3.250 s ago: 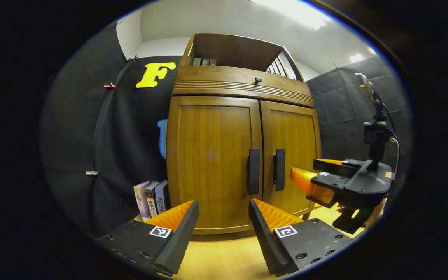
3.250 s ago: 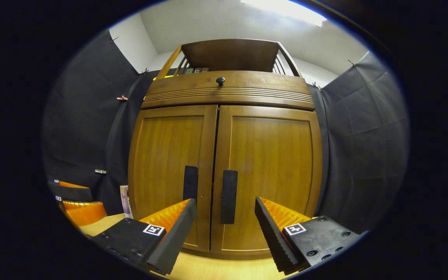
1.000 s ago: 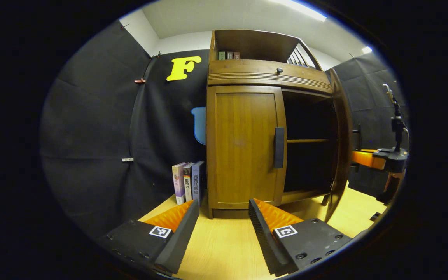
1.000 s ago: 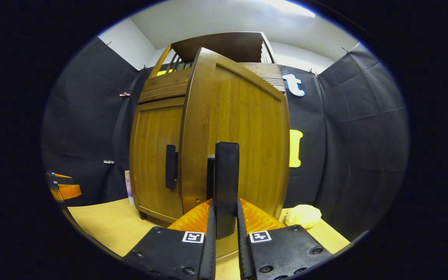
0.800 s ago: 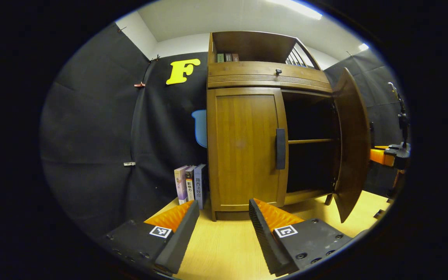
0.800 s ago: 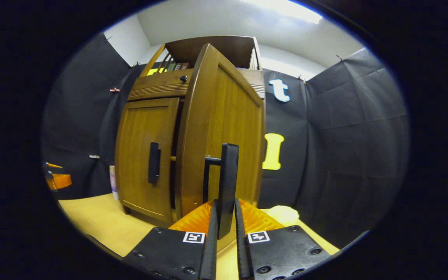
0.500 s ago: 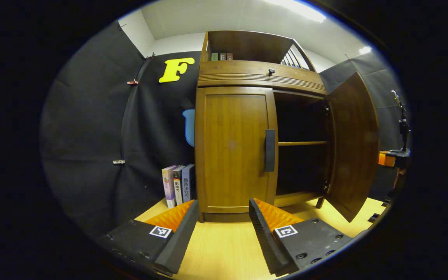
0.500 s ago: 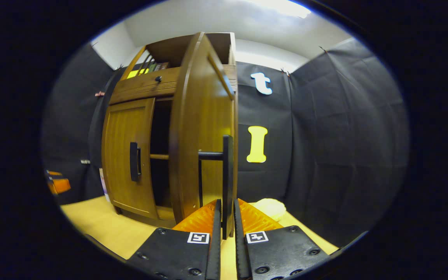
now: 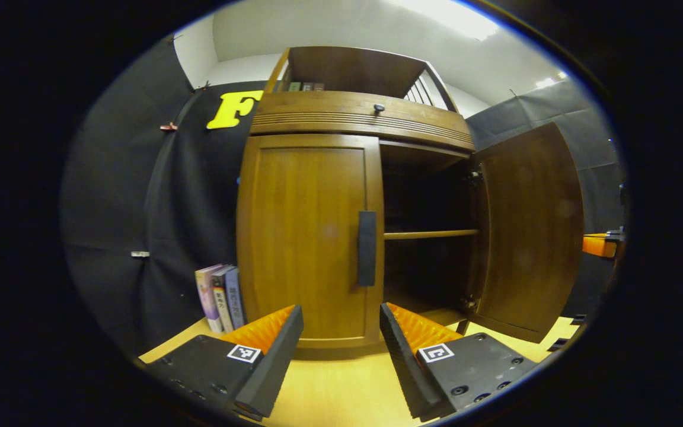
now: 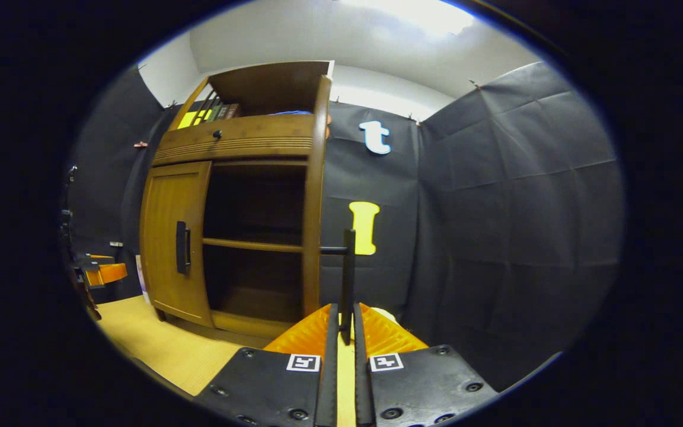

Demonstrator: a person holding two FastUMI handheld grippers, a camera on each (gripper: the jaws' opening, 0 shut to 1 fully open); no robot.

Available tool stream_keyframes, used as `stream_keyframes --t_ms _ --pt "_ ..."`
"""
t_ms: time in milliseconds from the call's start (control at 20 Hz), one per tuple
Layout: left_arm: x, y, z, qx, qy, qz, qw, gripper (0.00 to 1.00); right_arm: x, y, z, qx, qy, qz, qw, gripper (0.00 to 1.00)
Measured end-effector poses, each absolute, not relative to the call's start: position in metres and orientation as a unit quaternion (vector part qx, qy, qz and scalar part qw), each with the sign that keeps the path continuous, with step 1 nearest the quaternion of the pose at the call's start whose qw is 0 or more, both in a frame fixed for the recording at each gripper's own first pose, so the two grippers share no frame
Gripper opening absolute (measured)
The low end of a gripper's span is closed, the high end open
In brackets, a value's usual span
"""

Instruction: Open the right door of the double-door shoe cabinet with the right hand, and open the left door with the left hand.

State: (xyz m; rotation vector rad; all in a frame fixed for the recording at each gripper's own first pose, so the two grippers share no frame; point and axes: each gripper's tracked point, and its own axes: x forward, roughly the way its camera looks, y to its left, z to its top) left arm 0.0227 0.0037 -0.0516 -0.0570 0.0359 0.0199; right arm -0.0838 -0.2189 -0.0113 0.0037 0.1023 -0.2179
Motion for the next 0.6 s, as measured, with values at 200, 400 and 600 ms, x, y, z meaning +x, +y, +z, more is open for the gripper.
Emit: stream_keyframes --t_ms 200,400,600 --pt "0.081 -0.002 -0.041 -0.017 -0.001 0.022 1.0 0.78 -0.138 -0.25 0.003 0.019 0.048 -0.152 0.987 0.19" --pt "0.137 -0.001 -0.035 0.008 -0.025 0.04 0.999 0.79 -0.172 -0.278 0.008 0.005 0.052 -0.202 0.978 0.21" --pt "0.175 -0.011 -0.043 0.023 -0.023 0.033 0.999 0.79 -0.179 -0.294 -0.001 0.02 0.064 -0.23 0.971 0.18"
